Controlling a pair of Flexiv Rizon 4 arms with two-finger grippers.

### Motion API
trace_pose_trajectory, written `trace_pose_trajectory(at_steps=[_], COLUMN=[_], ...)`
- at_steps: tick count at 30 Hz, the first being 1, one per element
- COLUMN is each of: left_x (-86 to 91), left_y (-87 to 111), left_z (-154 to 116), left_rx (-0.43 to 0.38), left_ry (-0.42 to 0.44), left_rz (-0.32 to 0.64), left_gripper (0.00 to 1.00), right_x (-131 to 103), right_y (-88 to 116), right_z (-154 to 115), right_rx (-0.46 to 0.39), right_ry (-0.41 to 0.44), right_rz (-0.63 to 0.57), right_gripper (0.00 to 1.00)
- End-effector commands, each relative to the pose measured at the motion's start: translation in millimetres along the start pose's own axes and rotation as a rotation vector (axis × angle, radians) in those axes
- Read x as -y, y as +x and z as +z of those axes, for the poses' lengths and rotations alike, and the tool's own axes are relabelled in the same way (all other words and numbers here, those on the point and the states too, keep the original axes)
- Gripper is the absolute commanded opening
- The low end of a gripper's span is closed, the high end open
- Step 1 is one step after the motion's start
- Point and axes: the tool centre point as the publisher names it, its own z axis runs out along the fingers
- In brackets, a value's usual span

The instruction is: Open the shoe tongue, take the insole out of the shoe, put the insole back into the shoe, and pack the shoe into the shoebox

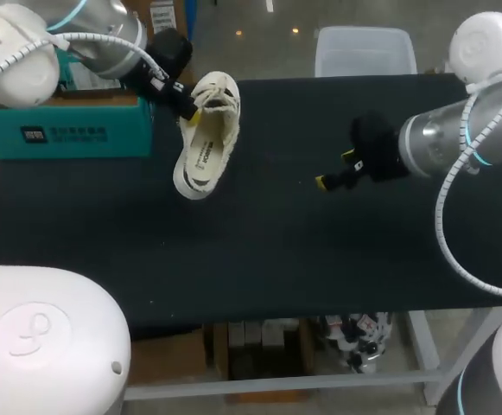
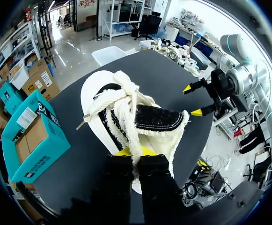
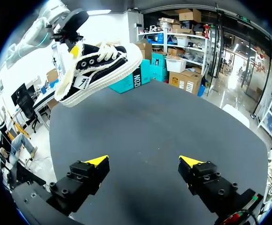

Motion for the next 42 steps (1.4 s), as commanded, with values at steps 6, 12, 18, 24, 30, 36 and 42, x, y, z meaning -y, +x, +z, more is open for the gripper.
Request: trace_pose_trajectory(at_steps=[6,12,18,24,30,36,42], left_x=[-3.8,4.7,13.7,21.8,25.1,19.6,13.7], left_y=[-42.8,-73.0,-93.5,-114.1,-137.5,-165.2,-191.8], left_z=[-21.1,-22.5,-27.1,-41.4,-59.5,-70.0,-72.9], left_rx=[-0.122,-0.185,-0.262,-0.299,-0.351,-0.388,-0.408], left_ry=[-0.059,-0.104,-0.173,-0.215,-0.28,-0.275,-0.271], left_rz=[0.184,0.278,0.365,0.407,0.461,0.473,0.469], left_gripper=[0.0,0.0,0.0,0.0,0.0,0.0,0.0], right_x=[13.4,17.4,8.1,2.8,-8.3,-13.2,-19.4], right_y=[2.9,8.4,17.4,24.2,28.3,41.1,51.9], right_z=[6.5,9.0,9.1,6.4,5.7,-2.7,1.5], right_rx=[-0.209,-0.142,-0.073,0.004,0.034,0.147,0.211], right_ry=[-0.163,-0.244,-0.182,-0.184,-0.107,-0.133,-0.177], right_rz=[-0.063,-0.123,-0.146,-0.14,-0.16,-0.158,-0.178], right_gripper=[1.0,1.0,1.0,1.0,1.0,1.0,1.0])
